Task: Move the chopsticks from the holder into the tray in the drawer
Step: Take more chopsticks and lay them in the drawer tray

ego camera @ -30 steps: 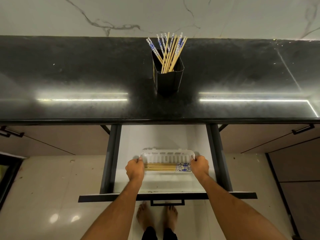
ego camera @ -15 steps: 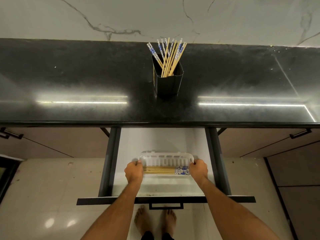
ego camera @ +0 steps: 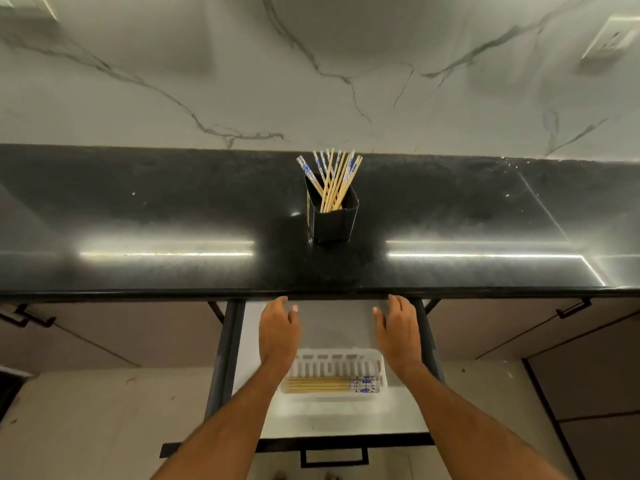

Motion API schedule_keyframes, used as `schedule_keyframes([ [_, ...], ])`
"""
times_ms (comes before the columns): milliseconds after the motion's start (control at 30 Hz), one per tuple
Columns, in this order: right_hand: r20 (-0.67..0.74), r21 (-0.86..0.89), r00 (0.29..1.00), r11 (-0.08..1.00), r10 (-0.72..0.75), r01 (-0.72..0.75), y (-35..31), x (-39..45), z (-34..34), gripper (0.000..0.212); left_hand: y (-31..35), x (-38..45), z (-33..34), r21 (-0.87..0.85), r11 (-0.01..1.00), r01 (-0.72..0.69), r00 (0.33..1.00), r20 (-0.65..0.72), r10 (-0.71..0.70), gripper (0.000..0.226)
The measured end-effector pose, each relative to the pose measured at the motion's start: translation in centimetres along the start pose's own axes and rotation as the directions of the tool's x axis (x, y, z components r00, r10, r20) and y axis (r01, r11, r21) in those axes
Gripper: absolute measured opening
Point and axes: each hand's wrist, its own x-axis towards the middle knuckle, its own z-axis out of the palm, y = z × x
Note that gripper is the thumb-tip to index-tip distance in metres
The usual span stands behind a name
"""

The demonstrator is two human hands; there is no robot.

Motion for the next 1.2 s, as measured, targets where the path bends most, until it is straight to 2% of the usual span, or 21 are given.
schedule_keyframes([
  [67,-0.065,-0.046,0.994,0.995,-0.093,0.09,-1.5,1.2,-1.4,0.047,1.5,0.9,-1.3,0.022,0.996,-0.085,0.996,-0.023,0.086,0.037],
  [200,-0.091,-0.146,0.973,0.969,-0.212,0.198,-4.3,3.6,-4.0,0.05,5.0,3.4,-3.9,0.052,0.981,-0.187,0.98,-0.056,0.189,0.036],
  [467,-0.141,-0.124,0.953,0.96,-0.268,0.251,-11.4,8.7,-7.6,0.051,13.2,8.8,-6.6,0.01,0.96,-0.279,0.958,-0.074,0.279,0.038],
  [600,-0.135,-0.039,0.956,0.966,-0.259,0.256,-14.8,11.8,-7.9,0.047,16.6,11.3,-5.9,-0.057,0.967,-0.249,0.966,-0.093,0.243,0.035],
  [833,-0.074,0.14,0.97,0.96,-0.233,0.241,-19.0,18.9,-4.9,0.016,19.5,17.1,-2.7,-0.145,0.985,-0.095,0.992,-0.098,0.081,0.023],
  [1200,-0.046,0.27,0.987,0.949,-0.154,0.16,-21.1,27.2,1.1,0.022,20.2,26.2,1.8,-0.317,0.946,0.066,0.991,-0.09,-0.099,0.01],
])
